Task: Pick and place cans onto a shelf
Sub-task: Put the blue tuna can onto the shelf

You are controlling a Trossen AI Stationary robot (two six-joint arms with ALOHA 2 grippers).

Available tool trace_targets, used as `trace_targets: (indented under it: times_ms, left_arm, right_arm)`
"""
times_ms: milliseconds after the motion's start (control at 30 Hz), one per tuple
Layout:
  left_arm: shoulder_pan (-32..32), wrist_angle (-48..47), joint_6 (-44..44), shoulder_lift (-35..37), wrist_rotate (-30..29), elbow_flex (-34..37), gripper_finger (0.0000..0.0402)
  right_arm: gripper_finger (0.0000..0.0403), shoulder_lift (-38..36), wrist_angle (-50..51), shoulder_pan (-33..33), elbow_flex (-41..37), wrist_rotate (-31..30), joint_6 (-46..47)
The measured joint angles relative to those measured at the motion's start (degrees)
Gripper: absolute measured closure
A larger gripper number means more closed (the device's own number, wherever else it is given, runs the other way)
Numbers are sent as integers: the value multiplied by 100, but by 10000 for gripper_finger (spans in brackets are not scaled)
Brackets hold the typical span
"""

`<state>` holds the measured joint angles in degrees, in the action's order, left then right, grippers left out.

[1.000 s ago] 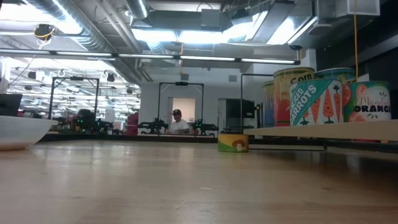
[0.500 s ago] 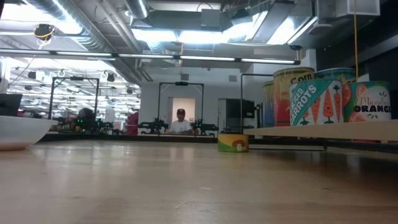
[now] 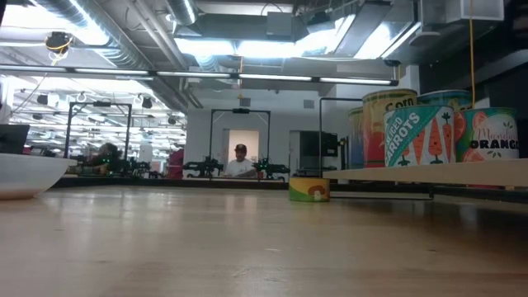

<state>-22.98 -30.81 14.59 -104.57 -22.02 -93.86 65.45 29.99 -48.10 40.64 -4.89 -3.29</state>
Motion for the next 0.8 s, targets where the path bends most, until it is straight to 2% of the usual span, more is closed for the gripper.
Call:
trace_targets:
  times_ms: [300, 500, 800]
  left_arm:
    - [60, -2, -7, 0, 0, 0, 315]
    - [117, -2, -5, 0, 0, 0, 315]
    - [166, -4, 32, 0, -2, 0, 315]
  right_arm:
    - [383, 1, -316, 0, -449, -482, -143]
    - [382, 2, -462, 0, -535, -509, 9]
    - [360, 2, -456, 0, -535, -509, 2]
